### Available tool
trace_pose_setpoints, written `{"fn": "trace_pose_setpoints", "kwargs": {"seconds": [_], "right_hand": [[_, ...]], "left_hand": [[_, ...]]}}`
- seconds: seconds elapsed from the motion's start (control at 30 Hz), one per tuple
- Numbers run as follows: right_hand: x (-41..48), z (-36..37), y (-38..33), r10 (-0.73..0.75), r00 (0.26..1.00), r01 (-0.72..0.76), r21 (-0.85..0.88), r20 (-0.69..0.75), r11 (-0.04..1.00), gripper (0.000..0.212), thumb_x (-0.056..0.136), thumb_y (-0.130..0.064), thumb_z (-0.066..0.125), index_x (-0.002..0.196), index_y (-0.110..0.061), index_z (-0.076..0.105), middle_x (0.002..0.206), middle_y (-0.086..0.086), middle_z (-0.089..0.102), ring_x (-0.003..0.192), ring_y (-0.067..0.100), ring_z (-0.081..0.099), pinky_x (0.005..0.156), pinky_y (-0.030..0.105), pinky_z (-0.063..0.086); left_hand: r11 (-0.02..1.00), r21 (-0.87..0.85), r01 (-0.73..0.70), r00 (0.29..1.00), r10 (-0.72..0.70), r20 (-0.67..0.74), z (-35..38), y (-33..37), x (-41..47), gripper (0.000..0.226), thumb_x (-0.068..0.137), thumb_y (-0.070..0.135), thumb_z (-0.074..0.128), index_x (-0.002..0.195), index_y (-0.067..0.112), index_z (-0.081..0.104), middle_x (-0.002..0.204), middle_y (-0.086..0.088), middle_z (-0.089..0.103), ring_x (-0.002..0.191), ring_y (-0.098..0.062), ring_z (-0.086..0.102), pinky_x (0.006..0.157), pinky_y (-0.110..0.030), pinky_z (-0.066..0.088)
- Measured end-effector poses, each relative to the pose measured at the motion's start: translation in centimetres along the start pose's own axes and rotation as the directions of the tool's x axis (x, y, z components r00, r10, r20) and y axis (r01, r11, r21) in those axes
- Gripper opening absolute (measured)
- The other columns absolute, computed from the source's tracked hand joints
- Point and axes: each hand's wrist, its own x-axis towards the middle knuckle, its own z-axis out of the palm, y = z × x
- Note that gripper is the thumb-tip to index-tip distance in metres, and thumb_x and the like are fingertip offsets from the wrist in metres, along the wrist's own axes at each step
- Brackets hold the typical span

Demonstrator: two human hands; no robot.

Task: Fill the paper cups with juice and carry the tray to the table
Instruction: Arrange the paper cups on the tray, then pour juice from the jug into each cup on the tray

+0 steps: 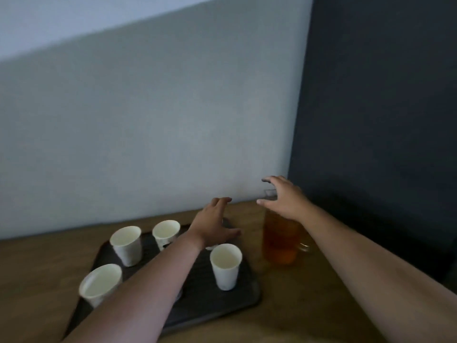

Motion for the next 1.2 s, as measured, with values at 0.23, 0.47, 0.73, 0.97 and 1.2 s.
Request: {"fn": "trace_pose_setpoints", "kwargs": {"seconds": [0.23, 0.47, 0.73, 0.97, 1.2], "right_hand": [[-3.6, -1.4, 7.9, 0.227, 0.954, -0.168, 0.275, -0.198, 0.947, 0.048, 0.093, -0.035, 0.054, 0.138, -0.029, 0.039, 0.138, -0.003, 0.044, 0.109, 0.008, 0.054, 0.077, 0.030, 0.056], [-5.5, 2.7, 11.3, 0.412, 0.905, -0.311, 0.493, -0.108, 0.812, 0.020, 0.098, -0.038, 0.041, 0.095, -0.022, 0.054, 0.083, -0.004, 0.058, 0.072, 0.008, 0.056, 0.059, 0.020, 0.043], [-3.5, 5.6, 10.8, 0.616, 0.785, -0.303, 0.823, -0.070, 0.480, 0.035, 0.097, -0.030, 0.043, 0.067, -0.015, 0.051, 0.058, -0.002, 0.045, 0.053, 0.011, 0.042, 0.055, 0.025, 0.037], [-2.0, 5.6, 9.8, 0.668, 0.729, -0.270, 0.832, -0.151, 0.484, 0.031, 0.094, -0.025, 0.049, 0.067, -0.011, 0.056, 0.055, -0.001, 0.046, 0.048, 0.012, 0.041, 0.050, 0.026, 0.035], [-0.2, 2.8, 6.2, 0.594, 0.777, -0.228, 0.786, -0.209, 0.575, 0.035, 0.094, -0.021, 0.051, 0.059, -0.015, 0.048, 0.055, -0.001, 0.044, 0.049, 0.013, 0.042, 0.052, 0.025, 0.037]], "left_hand": [[0.986, -0.156, 0.057, 0.992, -0.039, 0.119, 5.8, 5.6, 4.7, 0.105, 0.069, 0.048, 0.078, 0.150, 0.018, 0.019, 0.155, -0.007, 0.027, 0.140, -0.025, 0.032, 0.113, -0.042, 0.034], [0.881, -0.447, 0.153, 0.988, -0.126, 0.091, 9.8, 7.4, 6.4, 0.094, 0.068, 0.036, 0.082, 0.144, 0.023, 0.028, 0.145, -0.001, 0.044, 0.133, -0.022, 0.044, 0.102, -0.039, 0.044], [0.845, -0.498, 0.197, 0.980, -0.169, 0.102, 10.8, 6.8, 6.8, 0.096, 0.064, 0.030, 0.085, 0.142, 0.024, 0.030, 0.142, -0.002, 0.046, 0.130, -0.023, 0.046, 0.100, -0.038, 0.045], [0.818, -0.538, 0.203, 0.978, -0.196, 0.071, 9.9, 6.9, 6.5, 0.096, 0.059, 0.033, 0.087, 0.139, 0.023, 0.035, 0.140, -0.001, 0.050, 0.126, -0.021, 0.050, 0.098, -0.037, 0.048], [0.819, -0.562, 0.112, 0.993, -0.112, 0.033, 5.1, 4.8, 5.4, 0.083, 0.069, 0.029, 0.083, 0.137, 0.021, 0.036, 0.134, 0.001, 0.054, 0.122, -0.019, 0.054, 0.095, -0.034, 0.050]]}}
